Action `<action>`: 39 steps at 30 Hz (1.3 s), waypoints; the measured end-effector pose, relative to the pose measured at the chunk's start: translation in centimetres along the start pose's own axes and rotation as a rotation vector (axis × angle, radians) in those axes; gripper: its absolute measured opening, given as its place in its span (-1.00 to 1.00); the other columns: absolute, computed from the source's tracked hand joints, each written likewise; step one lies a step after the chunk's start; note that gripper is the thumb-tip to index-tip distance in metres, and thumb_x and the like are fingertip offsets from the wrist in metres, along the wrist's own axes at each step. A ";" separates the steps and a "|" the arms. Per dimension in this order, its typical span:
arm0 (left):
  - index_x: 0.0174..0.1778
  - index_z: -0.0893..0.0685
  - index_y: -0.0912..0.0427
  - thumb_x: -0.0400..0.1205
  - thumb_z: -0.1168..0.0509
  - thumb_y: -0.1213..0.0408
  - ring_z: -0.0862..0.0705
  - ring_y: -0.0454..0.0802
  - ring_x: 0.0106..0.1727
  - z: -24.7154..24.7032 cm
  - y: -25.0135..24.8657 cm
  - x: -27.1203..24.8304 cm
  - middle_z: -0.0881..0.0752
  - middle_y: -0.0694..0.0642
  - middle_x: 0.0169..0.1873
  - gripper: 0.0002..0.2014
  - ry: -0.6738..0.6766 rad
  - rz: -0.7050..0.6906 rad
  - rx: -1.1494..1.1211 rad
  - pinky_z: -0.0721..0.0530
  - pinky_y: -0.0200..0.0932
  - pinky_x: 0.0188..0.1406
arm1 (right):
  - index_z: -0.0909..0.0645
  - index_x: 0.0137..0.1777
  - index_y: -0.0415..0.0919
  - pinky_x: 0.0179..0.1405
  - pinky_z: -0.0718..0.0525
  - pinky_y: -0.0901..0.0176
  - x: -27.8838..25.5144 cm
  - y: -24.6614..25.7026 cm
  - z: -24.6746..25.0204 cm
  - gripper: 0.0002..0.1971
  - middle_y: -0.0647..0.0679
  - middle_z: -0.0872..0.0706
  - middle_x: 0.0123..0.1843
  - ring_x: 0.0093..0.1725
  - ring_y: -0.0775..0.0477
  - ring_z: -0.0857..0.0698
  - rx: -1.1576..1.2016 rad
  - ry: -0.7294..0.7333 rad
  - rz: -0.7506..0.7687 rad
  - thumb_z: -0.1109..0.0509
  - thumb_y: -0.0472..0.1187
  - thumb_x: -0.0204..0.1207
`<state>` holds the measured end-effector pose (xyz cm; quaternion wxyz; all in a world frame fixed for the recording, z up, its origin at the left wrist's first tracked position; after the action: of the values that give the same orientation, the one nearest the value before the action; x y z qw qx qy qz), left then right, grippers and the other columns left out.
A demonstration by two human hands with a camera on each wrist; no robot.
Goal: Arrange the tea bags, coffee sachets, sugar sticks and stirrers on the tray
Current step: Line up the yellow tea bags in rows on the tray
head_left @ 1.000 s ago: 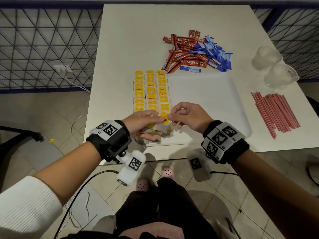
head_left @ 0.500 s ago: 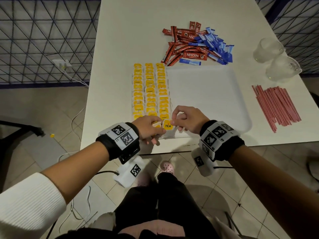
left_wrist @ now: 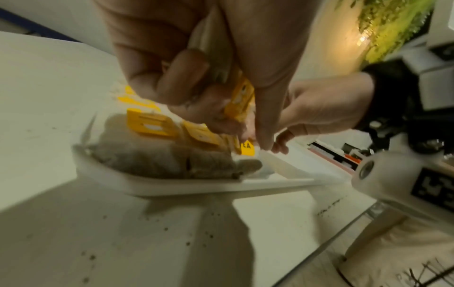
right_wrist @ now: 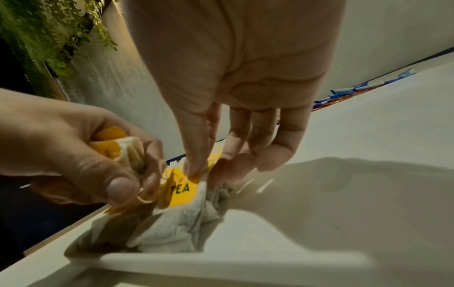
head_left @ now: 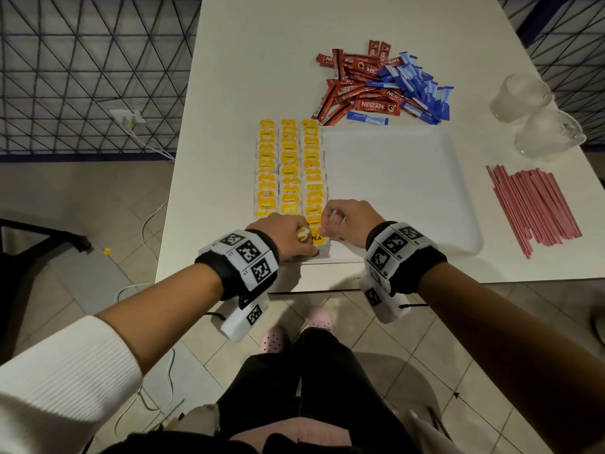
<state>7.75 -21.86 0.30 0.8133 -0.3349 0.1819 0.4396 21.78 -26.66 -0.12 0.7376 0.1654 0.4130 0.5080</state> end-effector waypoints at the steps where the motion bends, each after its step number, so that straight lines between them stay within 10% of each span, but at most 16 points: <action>1: 0.00 -0.52 -0.06 0.49 -0.35 -0.15 -0.59 0.03 0.02 -0.1 -0.3 0.1 -0.64 0.05 0.03 -0.68 0.003 -0.014 0.044 -0.55 -0.12 -0.03 | -0.52 -0.32 -0.05 -0.24 -0.50 0.23 0.1 0.0 0.1 -0.81 0.09 -0.53 -0.42 -0.36 0.10 -0.52 -0.003 0.000 0.000 -0.46 -0.25 0.44; 19: 0.33 -0.45 -0.05 0.54 -0.30 -0.13 -0.59 0.12 0.24 0.1 -1.3 1.3 -0.60 0.06 0.24 -0.52 -0.061 -0.033 0.237 -0.53 -0.03 0.07 | -0.51 -0.35 -0.04 -0.13 -0.58 0.15 1.2 -0.6 -0.2 -0.78 0.06 -0.54 -0.42 -0.27 -0.03 -0.57 0.122 -0.068 -0.074 -0.48 -0.24 0.43; 24: 0.10 -0.55 0.04 0.45 -0.44 -0.06 -0.60 0.01 0.07 1.6 -0.2 0.8 -0.63 0.02 0.02 -0.60 -0.067 -0.023 -0.191 -0.54 -0.15 0.04 | -0.56 -0.04 -0.09 -0.22 -0.52 0.24 0.0 -0.4 1.0 -0.88 0.05 -0.56 -0.31 -0.30 0.08 -0.55 0.230 -0.109 -0.018 -0.43 -0.22 0.48; 29: 0.01 -0.51 0.08 0.51 -0.37 0.53 -0.69 -0.15 -0.47 2.3 0.4 -0.1 -0.67 0.16 -0.24 -0.69 0.152 -0.048 -0.886 -0.68 -0.32 -0.46 | -0.62 0.02 -0.08 -0.26 -0.56 0.17 -1.6 1.5 1.7 -0.86 -0.01 -0.60 -0.25 -0.28 0.00 -0.60 0.416 0.025 0.027 -0.42 -0.27 0.49; 39: 0.20 -0.53 0.24 0.63 -0.10 0.59 -0.80 0.19 -0.16 2.9 0.4 -1.0 -0.74 0.32 0.02 -0.70 0.345 -0.012 -1.345 -0.77 -0.04 -0.07 | -0.57 -0.13 0.01 -0.26 -0.59 0.25 -1.6 2.8 0.9 -0.84 -0.01 -0.62 -0.19 -0.24 0.05 -0.62 0.488 0.029 0.017 -0.51 -0.17 0.40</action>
<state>6.85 -20.28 2.78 0.3910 -0.8324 -0.0052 0.3927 20.53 -26.70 2.96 0.6655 0.3349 0.5324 0.4018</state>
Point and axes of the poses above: each hand's wrist, its own x-axis towards the middle knuckle, its own z-axis out of the back of the hand, y = z × x, the point moved 2 cm from there along x, towards the middle knuckle
